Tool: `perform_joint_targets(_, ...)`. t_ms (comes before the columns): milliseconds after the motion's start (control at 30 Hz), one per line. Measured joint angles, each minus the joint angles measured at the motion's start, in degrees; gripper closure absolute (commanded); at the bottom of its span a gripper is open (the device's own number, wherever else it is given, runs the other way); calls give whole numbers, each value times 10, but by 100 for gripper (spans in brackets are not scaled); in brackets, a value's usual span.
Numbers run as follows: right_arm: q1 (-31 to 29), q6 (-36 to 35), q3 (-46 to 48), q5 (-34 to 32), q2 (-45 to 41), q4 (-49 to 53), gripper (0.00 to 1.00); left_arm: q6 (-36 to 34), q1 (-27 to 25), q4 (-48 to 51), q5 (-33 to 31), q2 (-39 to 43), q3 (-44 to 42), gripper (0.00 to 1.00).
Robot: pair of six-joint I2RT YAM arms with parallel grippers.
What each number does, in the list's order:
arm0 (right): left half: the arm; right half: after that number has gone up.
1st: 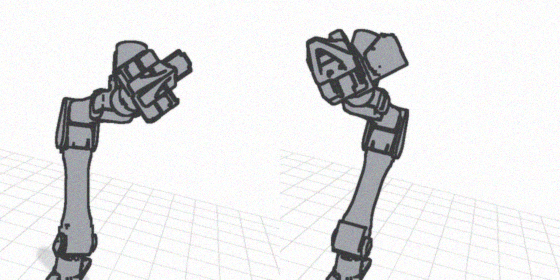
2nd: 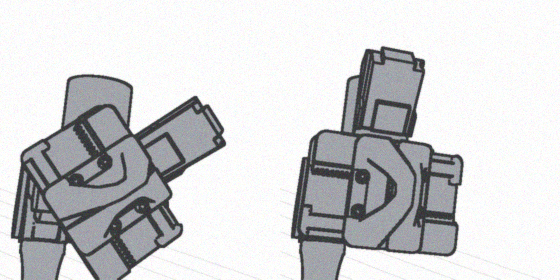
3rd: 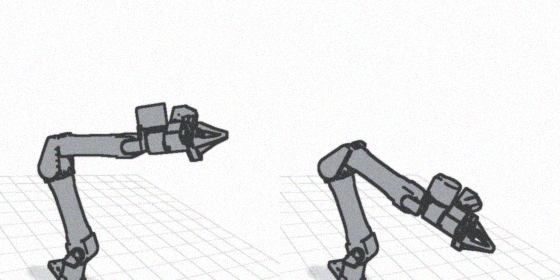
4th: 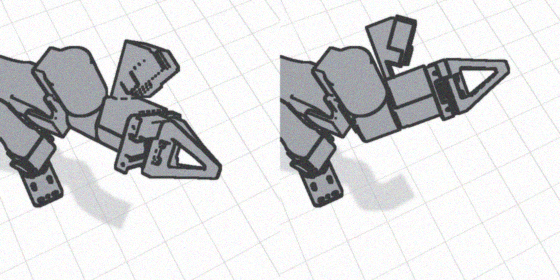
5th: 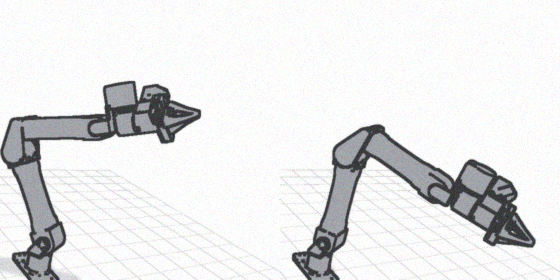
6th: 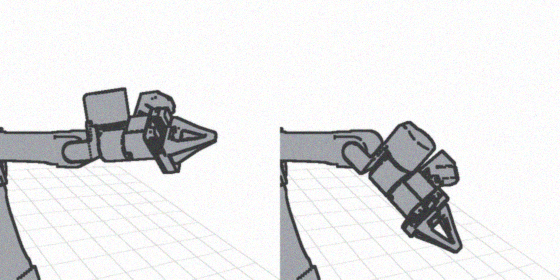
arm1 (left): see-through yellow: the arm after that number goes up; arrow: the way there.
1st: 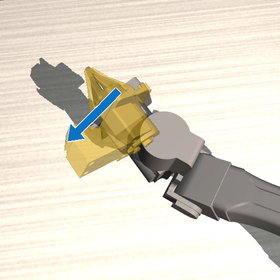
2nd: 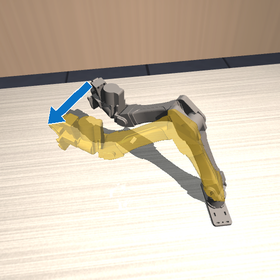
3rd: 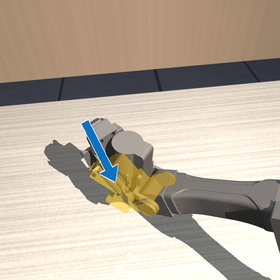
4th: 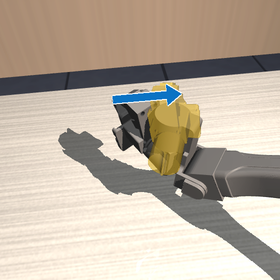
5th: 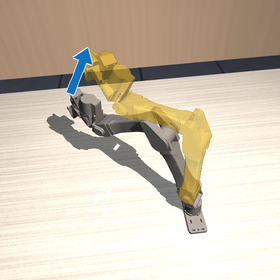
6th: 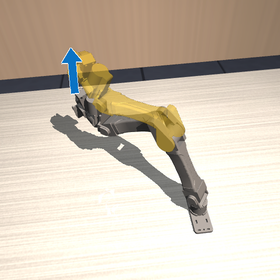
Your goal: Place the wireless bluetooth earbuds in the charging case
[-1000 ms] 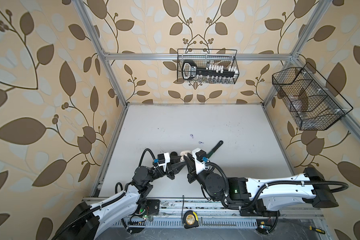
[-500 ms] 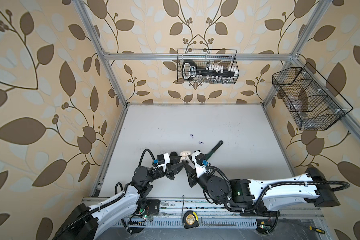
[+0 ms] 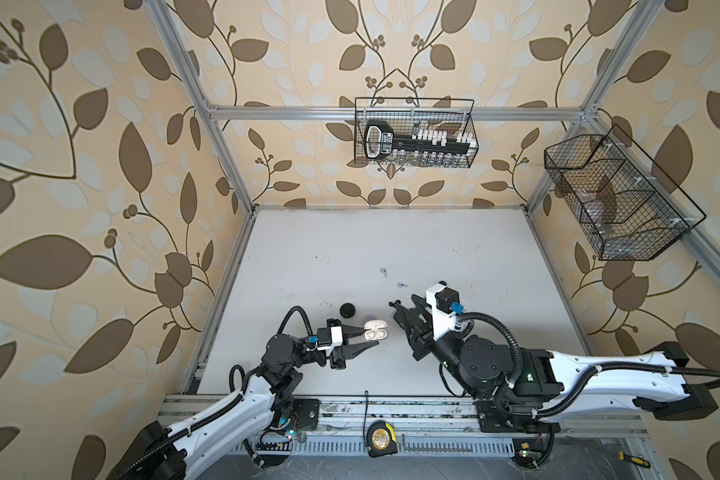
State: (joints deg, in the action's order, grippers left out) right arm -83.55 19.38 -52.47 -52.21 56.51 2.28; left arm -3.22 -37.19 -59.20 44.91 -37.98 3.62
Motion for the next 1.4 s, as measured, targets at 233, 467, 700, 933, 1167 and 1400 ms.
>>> perform_joint_targets(233,129,52,31,138,-15,43,59,-37,0,45,38,-4,1,100)
perform_joint_targets(467,135,57,37,227,44,43,59,-46,0,60,53,-22,2,100)
perform_joint_targets(700,116,59,37,252,89,39,59,-50,0,67,58,-22,7,100)
perform_joint_targets(933,82,56,37,243,87,26,59,-54,0,80,67,-22,8,100)
perform_joint_targets(1167,58,49,37,217,86,15,59,-58,0,100,54,-16,9,100)
perform_joint_targets(1400,55,47,37,144,26,73,53,-53,0,132,-97,-18,21,100)
